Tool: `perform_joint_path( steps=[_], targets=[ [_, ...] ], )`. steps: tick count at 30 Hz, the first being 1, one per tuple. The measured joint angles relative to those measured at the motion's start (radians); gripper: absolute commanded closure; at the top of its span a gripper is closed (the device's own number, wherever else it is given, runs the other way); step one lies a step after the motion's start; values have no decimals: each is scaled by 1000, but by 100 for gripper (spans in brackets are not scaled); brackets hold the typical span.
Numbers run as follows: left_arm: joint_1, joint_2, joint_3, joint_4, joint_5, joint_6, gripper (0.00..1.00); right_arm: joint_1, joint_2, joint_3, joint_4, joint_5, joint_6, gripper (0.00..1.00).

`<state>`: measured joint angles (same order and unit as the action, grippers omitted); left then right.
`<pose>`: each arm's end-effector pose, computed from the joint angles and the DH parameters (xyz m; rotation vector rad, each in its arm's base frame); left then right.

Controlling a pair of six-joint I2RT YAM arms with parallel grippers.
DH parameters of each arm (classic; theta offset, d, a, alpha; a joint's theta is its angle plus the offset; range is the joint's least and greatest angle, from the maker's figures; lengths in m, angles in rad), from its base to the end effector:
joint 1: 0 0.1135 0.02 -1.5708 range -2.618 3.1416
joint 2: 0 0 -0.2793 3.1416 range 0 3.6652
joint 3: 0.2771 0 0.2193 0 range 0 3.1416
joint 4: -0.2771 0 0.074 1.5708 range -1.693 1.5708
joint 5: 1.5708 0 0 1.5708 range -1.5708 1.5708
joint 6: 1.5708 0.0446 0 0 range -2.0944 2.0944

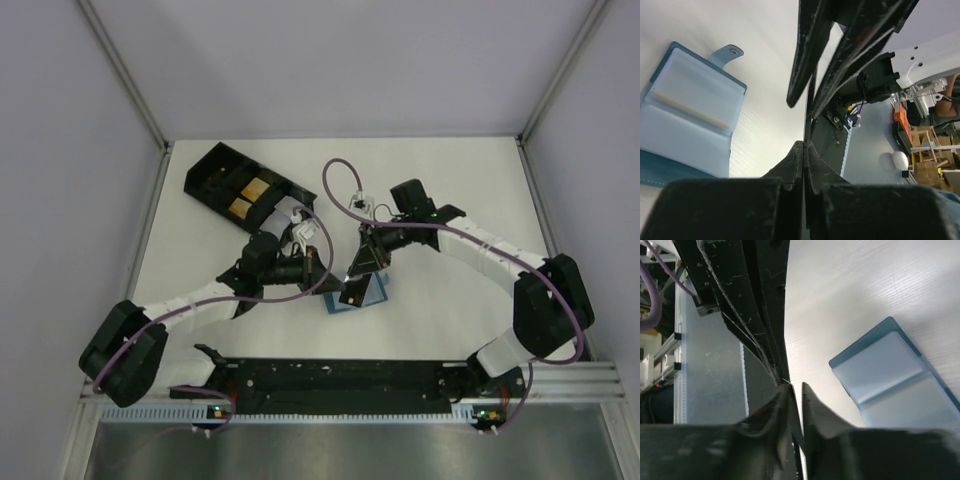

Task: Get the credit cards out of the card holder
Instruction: Place the credit card in the storage box.

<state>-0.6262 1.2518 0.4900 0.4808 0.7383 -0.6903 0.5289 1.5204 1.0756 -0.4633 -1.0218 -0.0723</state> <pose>0.1681 -0.1587 0.2469 0.5206 2.0293 -1.5412 0.2243 0.1751 0.2792 -1.1245 2.1027 1.4607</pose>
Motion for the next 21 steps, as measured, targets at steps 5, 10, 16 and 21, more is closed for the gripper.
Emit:
perform_joint_path(
  steps=[5, 10, 16, 21],
  targets=[
    [0, -7, 41, -95, 21, 62, 100, 6, 5, 7, -28, -24, -24, 100],
    [-1, -59, 71, -201, -20, 113, 63, 6, -4, 8, -27, -21, -12, 100],
    [9, -228, 80, -271, -203, 108, 18, 6, -124, -48, 107, 126, 138, 100],
    [10, -401, 74, -272, -391, 45, 14, 7, -306, -209, 368, 293, 372, 100]
  ],
)
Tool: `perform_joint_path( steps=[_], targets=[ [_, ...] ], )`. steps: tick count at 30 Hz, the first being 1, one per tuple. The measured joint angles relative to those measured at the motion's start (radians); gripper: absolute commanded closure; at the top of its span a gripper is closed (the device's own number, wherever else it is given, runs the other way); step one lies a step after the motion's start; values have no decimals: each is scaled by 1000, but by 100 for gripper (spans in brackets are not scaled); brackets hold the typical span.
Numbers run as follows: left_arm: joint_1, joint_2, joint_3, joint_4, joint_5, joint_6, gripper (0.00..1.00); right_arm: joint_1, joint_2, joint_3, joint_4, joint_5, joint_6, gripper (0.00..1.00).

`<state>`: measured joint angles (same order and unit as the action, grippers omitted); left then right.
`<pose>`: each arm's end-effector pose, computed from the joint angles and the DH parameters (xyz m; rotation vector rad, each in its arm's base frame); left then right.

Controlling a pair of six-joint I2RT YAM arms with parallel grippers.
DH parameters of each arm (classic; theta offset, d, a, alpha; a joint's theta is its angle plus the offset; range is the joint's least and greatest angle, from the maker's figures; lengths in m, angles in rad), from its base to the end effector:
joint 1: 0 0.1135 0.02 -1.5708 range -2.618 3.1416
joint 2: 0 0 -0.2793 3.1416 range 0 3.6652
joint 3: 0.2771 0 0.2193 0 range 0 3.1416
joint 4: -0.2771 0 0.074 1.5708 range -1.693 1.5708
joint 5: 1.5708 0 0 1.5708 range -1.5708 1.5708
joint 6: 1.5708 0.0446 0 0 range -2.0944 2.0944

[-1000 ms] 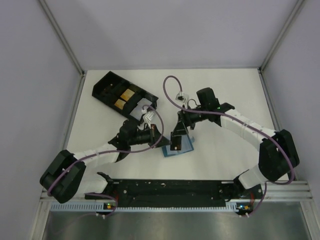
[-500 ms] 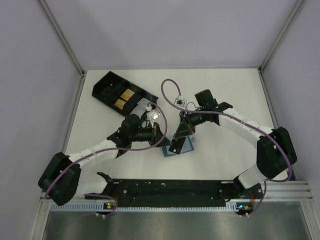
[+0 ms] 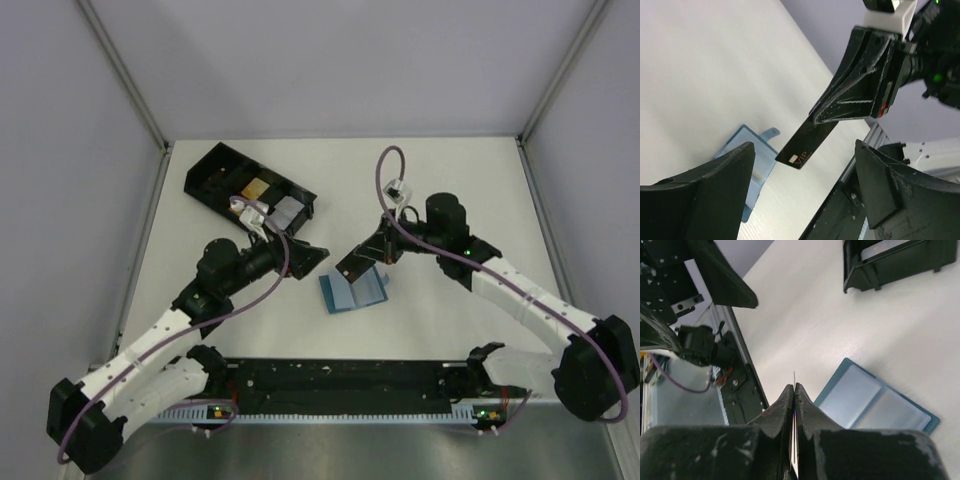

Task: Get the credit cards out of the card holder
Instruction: Place the credit card in the storage box.

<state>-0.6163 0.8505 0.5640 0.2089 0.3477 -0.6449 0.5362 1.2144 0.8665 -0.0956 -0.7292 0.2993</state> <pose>0.1305 -0.1110 0.3124 0.2631 1.7792 -1.2203 0.1896 0.1472 0.3137 -0.7374 1.9884 1.2478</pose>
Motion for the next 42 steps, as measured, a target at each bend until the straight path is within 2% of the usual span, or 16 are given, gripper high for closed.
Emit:
perform_joint_path(
  steps=[6, 12, 19, 27, 34, 36, 42],
  targets=[
    [0, -95, -53, 56, -128, -115, 14, 57, -179, -249, 385, 299, 314, 100],
    [-2, -60, -85, 135, -137, -217, 16, 203, -202, -316, 687, 591, 519, 100],
    [-16, -50, -106, 234, -137, -302, 19, 256, -207, -351, 850, 825, 702, 100],
    [-65, 2, -113, 349, -158, -372, 25, 286, -195, -358, 923, 911, 821, 100],
    [-86, 60, -108, 404, -178, -380, 35, 313, -163, -358, 930, 916, 863, 100],
    [-87, 63, -106, 411, -181, -377, 41, 314, -160, -358, 933, 916, 870, 100],
    [-87, 62, -100, 428, -194, -371, 45, 314, -158, -358, 942, 909, 884, 100]
  ],
)
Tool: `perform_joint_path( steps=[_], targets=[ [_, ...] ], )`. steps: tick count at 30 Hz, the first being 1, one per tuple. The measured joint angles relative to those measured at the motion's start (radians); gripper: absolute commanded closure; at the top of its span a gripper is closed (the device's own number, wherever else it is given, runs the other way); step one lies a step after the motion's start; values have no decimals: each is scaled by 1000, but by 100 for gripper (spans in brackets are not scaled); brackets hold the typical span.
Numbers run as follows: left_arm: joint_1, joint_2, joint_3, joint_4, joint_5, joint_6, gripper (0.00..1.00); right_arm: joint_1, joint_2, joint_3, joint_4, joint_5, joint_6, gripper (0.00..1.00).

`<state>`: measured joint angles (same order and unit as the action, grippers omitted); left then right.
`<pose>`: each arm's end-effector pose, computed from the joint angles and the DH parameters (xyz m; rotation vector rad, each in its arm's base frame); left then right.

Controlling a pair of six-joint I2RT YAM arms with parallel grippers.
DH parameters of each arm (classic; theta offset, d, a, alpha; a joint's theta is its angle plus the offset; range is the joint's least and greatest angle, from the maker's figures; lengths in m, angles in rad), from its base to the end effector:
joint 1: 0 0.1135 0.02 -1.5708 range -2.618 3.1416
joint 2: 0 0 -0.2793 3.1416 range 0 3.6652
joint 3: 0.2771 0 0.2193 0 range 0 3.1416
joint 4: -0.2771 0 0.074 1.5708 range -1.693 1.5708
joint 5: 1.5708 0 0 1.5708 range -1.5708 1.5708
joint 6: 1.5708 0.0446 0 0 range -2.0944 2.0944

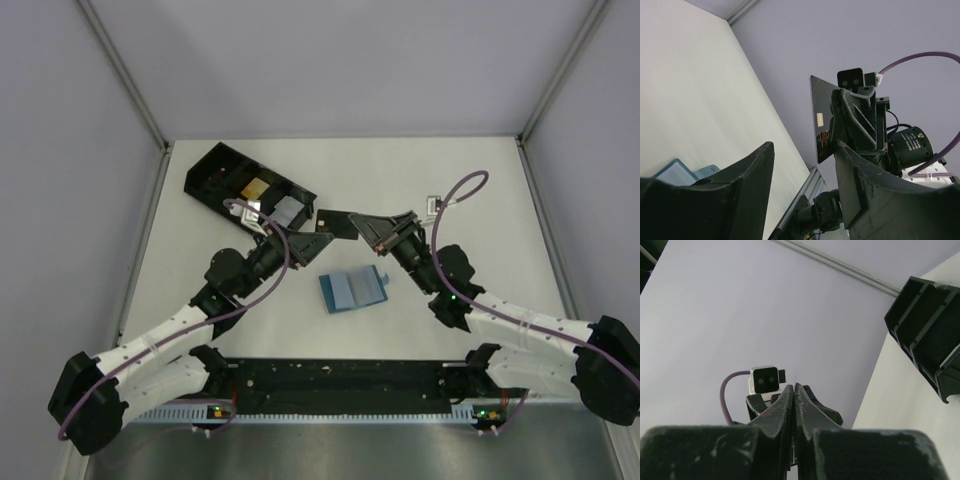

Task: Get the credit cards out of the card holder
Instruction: Place the credit card in the storage box.

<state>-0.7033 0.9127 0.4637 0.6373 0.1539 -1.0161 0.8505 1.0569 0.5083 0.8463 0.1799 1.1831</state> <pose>0.1338 -0.1224 0.3191 -0.0995 1.5652 -1.5085 0.1423 0.1501 0.3325 0.4153 1.4035 1.6026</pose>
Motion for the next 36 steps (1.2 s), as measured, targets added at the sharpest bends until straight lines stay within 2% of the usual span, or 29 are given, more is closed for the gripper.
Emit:
perform_joint_path(
  steps=[3, 5, 8, 14, 17, 19, 24, 28, 30, 32, 36],
  targets=[
    [0, 0, 0, 0, -13, 2, 52, 4, 10, 0, 2, -10, 4, 100],
    [0, -1, 0, 1, -21, 4, 69, 11, 18, 0, 1, -17, 5, 100],
    [-1, -9, 0, 7, -42, 5, 99, 19, 25, 0, -2, -27, 3, 100],
    [-12, -63, 0, -1, -57, 25, 100, 19, 26, -6, 10, -62, -23, 100],
    [-9, -92, 0, -42, -47, 52, 100, 19, 15, -6, -5, -103, -72, 86],
    [1, -111, 0, -68, -29, 73, 100, 16, -5, -6, -39, -145, -111, 68],
    [74, -142, 18, -127, 33, 132, 100, -76, -76, 1, -203, -362, -264, 48],
    [115, -116, 48, -172, 158, 174, 100, -160, -93, 71, -374, -520, -421, 45],
    [119, -84, 77, -194, 227, 193, 100, -172, -88, 153, -489, -605, -526, 45],
    [121, -50, 112, -212, 306, 217, 100, -173, -83, 196, -535, -646, -583, 45],
    [121, -5, 174, -257, 426, 265, 100, -173, -59, 279, -645, -735, -708, 53]
  ],
)
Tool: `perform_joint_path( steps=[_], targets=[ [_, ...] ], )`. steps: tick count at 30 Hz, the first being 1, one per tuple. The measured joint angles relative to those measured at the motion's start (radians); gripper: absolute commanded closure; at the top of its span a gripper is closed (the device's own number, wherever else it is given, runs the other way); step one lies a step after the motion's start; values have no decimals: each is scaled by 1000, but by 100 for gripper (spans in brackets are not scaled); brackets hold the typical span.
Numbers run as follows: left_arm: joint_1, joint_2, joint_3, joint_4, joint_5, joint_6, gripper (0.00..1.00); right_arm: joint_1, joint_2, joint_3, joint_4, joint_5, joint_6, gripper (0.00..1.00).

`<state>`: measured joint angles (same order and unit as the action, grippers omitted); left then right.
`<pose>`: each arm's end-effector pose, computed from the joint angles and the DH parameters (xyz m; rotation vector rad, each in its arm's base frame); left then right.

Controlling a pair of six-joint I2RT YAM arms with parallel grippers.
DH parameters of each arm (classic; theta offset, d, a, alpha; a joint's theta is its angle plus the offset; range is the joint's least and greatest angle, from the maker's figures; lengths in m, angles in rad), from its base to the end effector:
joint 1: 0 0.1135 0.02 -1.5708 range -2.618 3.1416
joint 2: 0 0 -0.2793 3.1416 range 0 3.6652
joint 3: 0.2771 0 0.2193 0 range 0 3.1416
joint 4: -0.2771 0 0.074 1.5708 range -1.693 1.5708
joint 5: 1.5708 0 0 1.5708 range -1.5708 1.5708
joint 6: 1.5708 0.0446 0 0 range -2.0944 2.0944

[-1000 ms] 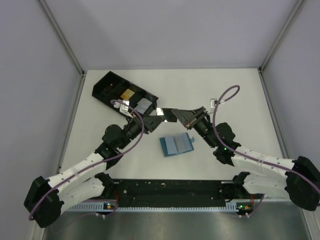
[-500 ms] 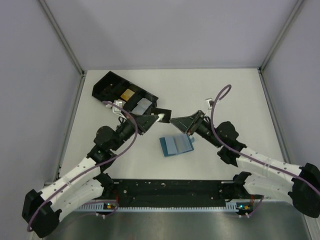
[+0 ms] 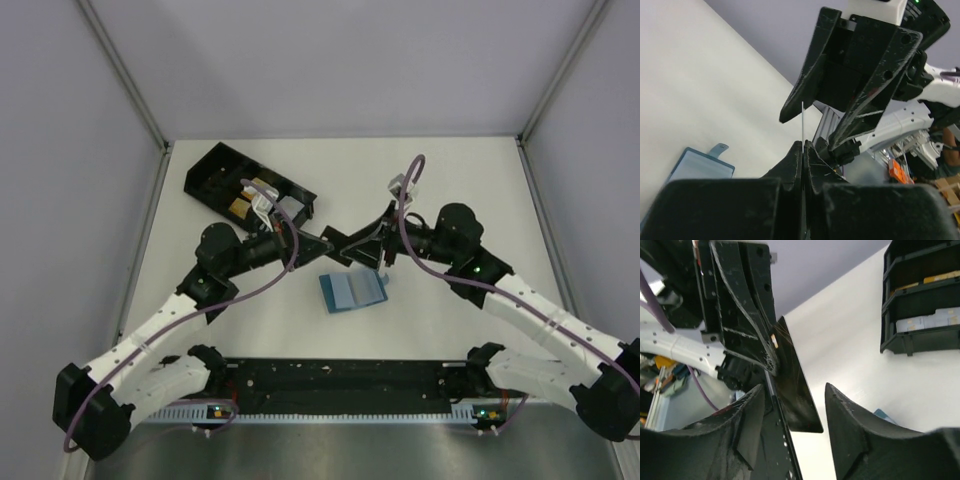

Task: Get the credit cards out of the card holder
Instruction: Place the credit card in the storage box.

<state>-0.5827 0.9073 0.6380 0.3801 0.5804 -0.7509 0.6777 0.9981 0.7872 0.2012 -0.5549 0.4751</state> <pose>0.1351 -0.1183 0.3476 0.3939 1.6237 -1.4672 0.1406 0.1433 0.3617 -0.6417 1.6245 1.3088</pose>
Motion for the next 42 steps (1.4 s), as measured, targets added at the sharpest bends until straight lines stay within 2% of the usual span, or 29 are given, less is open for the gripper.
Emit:
perform_joint_path(
  steps=[1, 4, 5, 6, 9, 12, 18, 20, 24, 26, 28, 29, 31, 32, 33, 37, 39, 42],
  targets=[
    [0, 8, 15, -13, 23, 13, 100, 0, 7, 8, -16, -16, -17, 60],
    [0, 25, 45, -40, 79, 43, 100, 0, 34, 20, -56, -75, -59, 95],
    [0, 27, 51, -48, 90, 52, 100, 0, 42, 20, -67, -93, -64, 100],
    [0, 29, 53, -69, 96, 69, 96, 0, 48, 20, -71, -114, -62, 100],
    [7, 33, 53, -85, 95, 74, 67, 0, 50, 20, -74, -130, -52, 100],
    [6, 20, 40, -69, 47, 52, 48, 0, 50, 18, -41, -134, -17, 100],
    [-3, -21, -91, 81, -62, -88, 45, -2, 51, -55, 139, -97, 143, 100],
    [-16, -2, -102, 118, -82, -119, 47, -2, 53, -82, 198, -82, 205, 100],
    [-38, 21, -105, 195, -111, -160, 60, -2, 62, -117, 293, -47, 310, 100],
    [-46, 21, -105, 227, -126, -171, 74, -2, 62, -128, 324, -30, 343, 100],
    [-51, 21, -106, 254, -138, -179, 96, -2, 62, -142, 360, -13, 377, 100],
    [-53, 20, -108, 266, -149, -181, 100, -2, 62, -153, 383, -4, 398, 100],
    [-54, 20, -115, 280, -162, -190, 100, -2, 62, -166, 406, 8, 423, 100],
    [-55, 20, -119, 285, -169, -190, 100, -2, 64, -172, 413, 11, 436, 95],
    [-57, 18, -125, 286, -180, -190, 100, -2, 66, -174, 416, 13, 444, 86],
    [-53, -3, -134, 249, -236, -189, 100, -8, 70, -187, 405, 48, 453, 42],
    [-19, -27, -134, 199, -278, -182, 100, -15, 63, -192, 370, 75, 439, 27],
    [80, -46, -133, 124, -321, -174, 100, -36, 27, -194, 284, 119, 404, 16]
  ],
)
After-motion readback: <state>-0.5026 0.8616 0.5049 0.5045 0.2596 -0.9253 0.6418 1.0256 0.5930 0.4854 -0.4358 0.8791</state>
